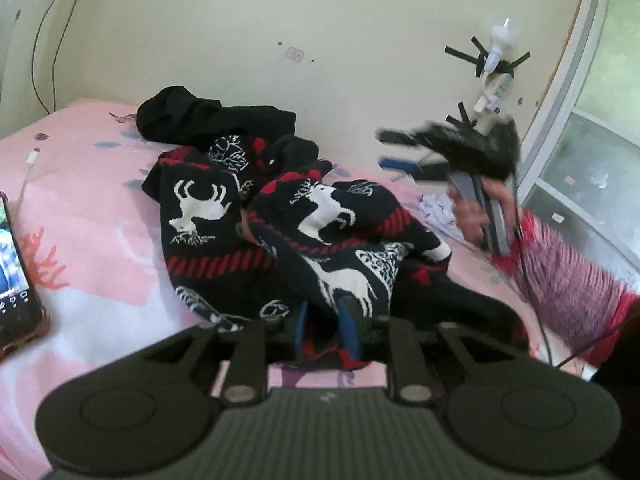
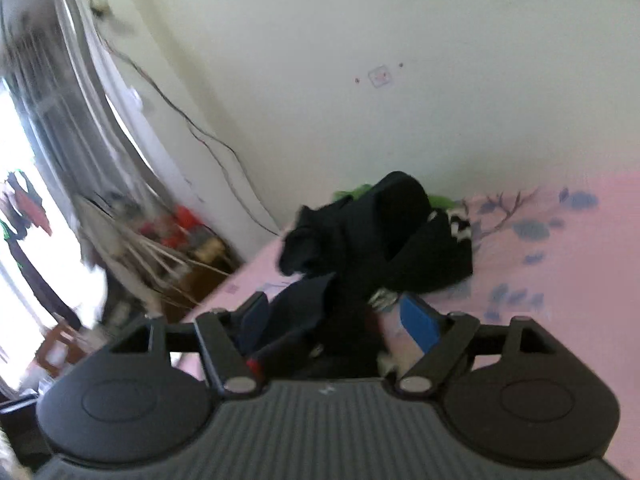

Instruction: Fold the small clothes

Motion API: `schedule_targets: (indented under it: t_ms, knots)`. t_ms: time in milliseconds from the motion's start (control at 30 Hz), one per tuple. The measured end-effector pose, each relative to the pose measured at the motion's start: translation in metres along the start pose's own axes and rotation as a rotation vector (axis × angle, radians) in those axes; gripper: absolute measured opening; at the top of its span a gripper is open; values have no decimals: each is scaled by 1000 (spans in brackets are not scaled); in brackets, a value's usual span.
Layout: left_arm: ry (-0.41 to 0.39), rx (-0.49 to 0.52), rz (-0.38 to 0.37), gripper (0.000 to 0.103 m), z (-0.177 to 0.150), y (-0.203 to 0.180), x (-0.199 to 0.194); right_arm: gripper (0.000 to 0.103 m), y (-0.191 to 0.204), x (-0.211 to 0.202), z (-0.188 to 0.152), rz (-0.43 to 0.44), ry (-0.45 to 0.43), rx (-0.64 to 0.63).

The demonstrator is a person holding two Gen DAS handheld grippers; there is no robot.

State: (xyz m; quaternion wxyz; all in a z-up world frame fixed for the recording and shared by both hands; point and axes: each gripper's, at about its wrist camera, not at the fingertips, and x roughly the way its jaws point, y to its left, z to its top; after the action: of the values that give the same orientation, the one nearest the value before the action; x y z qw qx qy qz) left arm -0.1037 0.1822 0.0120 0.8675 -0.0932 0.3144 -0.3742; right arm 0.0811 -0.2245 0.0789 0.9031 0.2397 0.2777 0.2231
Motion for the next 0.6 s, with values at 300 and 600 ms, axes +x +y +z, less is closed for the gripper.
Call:
schedule_targets:
  t_ms: [300,600]
  knots:
    - [-20,-40,-41,82,20,3,26,88,32,108,14,-183,190,-84]
    - [-26,61,-131,13,15,-40,31,12,23,28,-6,-17,62,154]
